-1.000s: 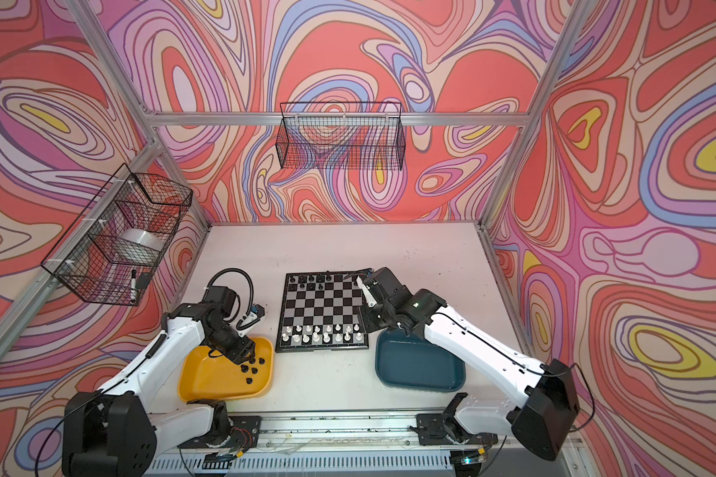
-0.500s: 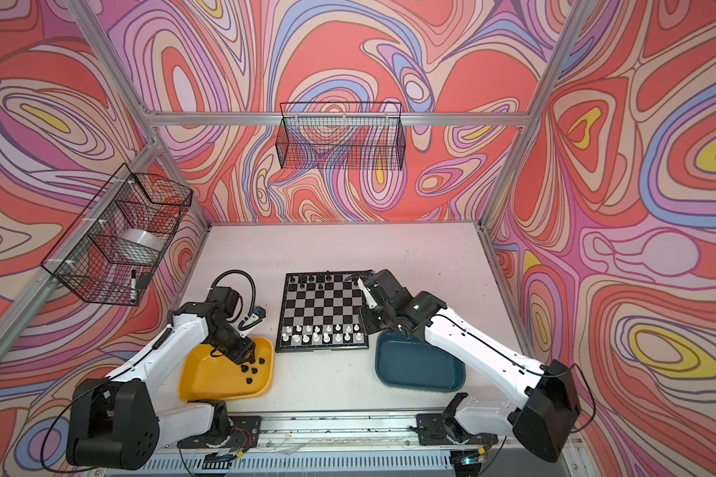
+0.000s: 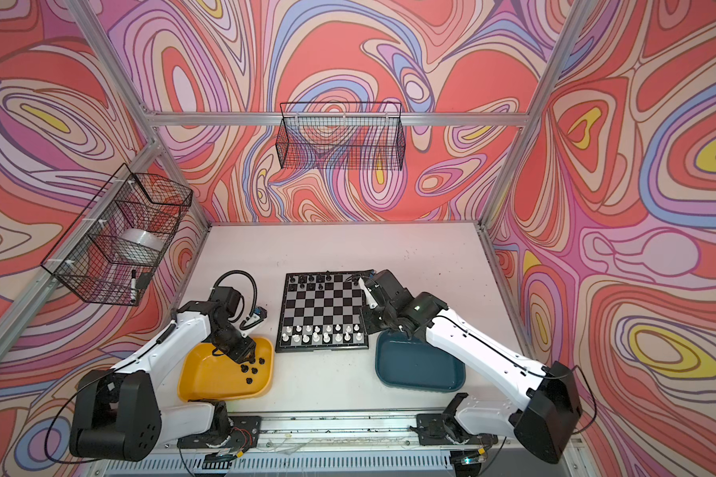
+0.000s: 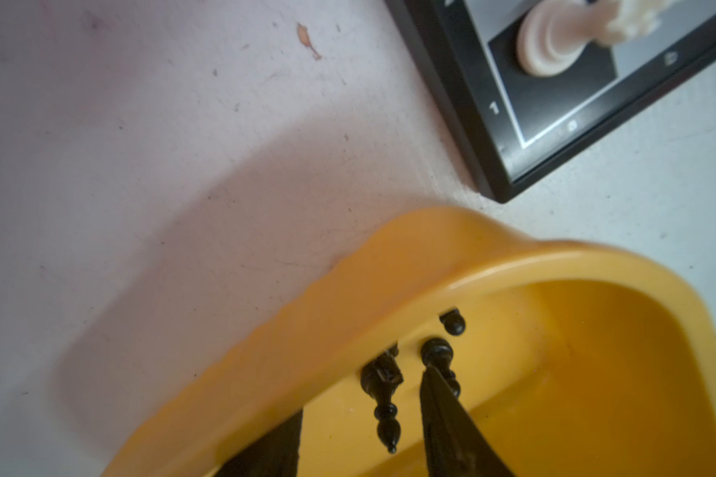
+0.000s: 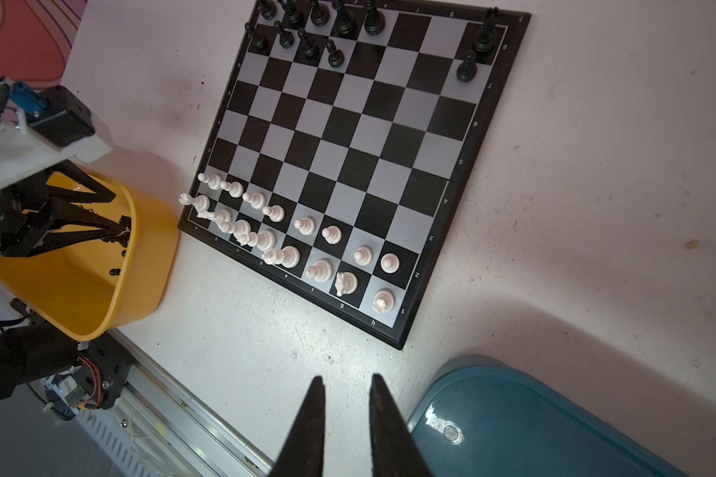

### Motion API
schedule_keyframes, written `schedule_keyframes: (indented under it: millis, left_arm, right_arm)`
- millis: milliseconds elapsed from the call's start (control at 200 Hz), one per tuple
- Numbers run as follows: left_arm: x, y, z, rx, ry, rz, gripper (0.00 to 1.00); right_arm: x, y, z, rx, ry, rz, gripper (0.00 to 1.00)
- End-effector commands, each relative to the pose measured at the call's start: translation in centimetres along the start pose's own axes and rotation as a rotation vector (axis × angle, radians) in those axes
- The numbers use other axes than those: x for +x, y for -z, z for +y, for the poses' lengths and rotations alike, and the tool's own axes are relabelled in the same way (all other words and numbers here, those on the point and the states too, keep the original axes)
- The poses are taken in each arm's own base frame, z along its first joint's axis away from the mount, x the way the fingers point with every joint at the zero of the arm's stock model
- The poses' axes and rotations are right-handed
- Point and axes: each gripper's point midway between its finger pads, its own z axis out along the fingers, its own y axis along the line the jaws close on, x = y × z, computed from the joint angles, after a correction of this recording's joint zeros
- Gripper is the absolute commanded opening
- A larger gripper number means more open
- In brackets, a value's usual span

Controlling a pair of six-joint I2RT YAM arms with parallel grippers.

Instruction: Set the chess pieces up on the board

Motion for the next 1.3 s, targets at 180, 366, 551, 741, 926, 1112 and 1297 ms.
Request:
schedule_keyframes:
  millis: [180,366,551,741,926,1112,1297]
  left_arm:
    - [0.55,-0.55,-0.6,0.04,-0.013,0.021,0.46]
    - [0.51,-0.63,-0.63,0.044,-0.013,0.023,0.45]
    - [0.6,-0.87,-0.55,0.044,-0.011,0.034,0.43]
    - [0.59,-0.95,-0.66,0.055,-0.013,0.04,0.42]
    - [0.52,-0.9,-0.66,0.053,-0.016,0.036,0.41]
    - [0.48,-0.93,-0.62,0.051,-0.02,0.038,0.4]
    - [0.52,-0.94,-0.63,0.052,-0.02,0.04,0.38]
  right_arm:
    - [-0.23,0.22,-0.11,0.001,-0.007,-0.027,0.2]
    - [-0.05,0.11,-0.08,-0.002,-0.008,-0.017,0.19]
    - [-0.1,0.32,-0.1,-0.002,-0.01,-0.024,0.19]
    - [-0.1,0.25,-0.07,-0.002,-0.009,-0.021,0.19]
    - [-0.34,0.21,0.0,-0.002,-0.002,-0.025,0.18]
    - [-0.36,0.0,0.04,-0.001,0.001,-0.017,0.19]
    - [-0.43,0.15,0.05,-0.002,0.001,-0.024,0.18]
